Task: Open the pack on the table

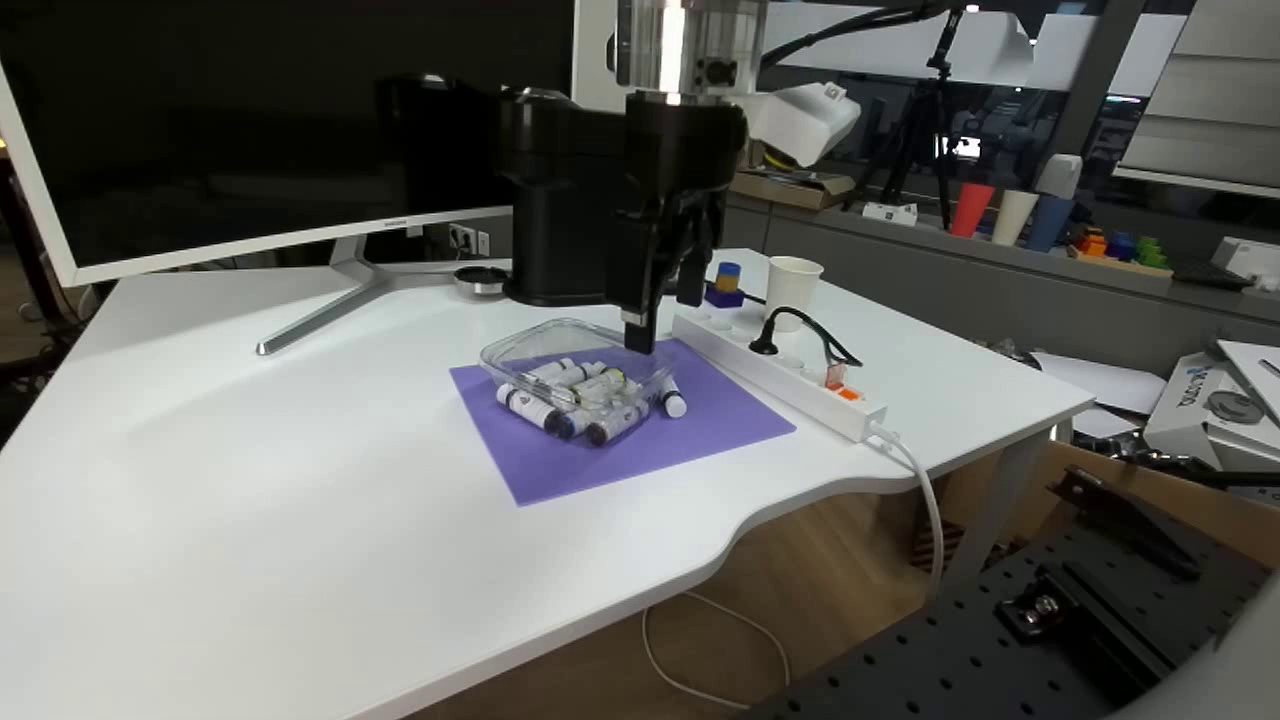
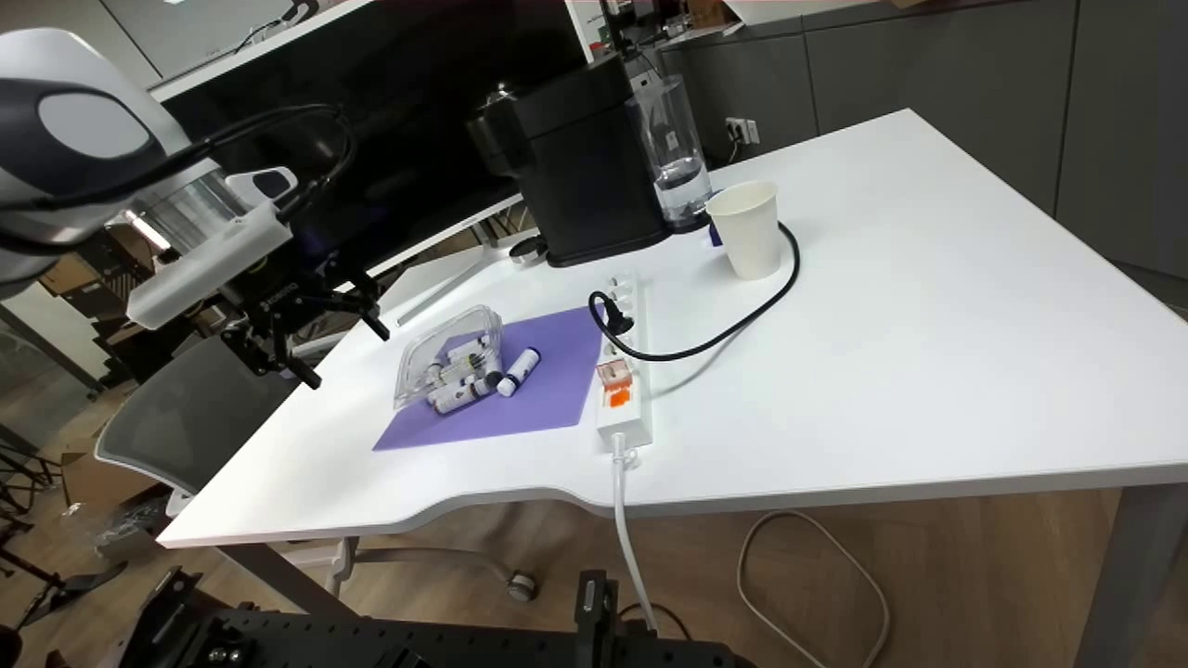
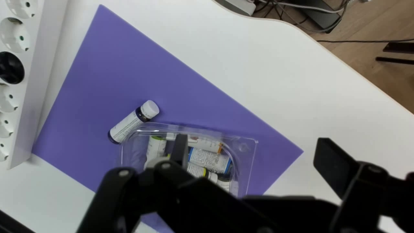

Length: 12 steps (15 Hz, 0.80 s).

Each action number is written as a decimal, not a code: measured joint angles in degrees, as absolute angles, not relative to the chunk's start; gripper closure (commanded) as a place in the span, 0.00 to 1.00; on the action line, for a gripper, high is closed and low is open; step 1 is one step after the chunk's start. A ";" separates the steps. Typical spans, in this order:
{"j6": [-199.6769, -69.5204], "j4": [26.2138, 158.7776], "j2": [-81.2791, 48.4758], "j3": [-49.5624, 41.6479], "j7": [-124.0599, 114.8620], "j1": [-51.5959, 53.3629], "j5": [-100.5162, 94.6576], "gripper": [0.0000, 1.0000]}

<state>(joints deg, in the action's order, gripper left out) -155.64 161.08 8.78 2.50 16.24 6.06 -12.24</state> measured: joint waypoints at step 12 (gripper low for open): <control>-164.97 160.49 1.91 3.77 7.41 3.06 -24.97 0.00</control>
<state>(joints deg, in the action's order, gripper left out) -164.97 160.49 1.91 3.77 7.41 3.06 -24.97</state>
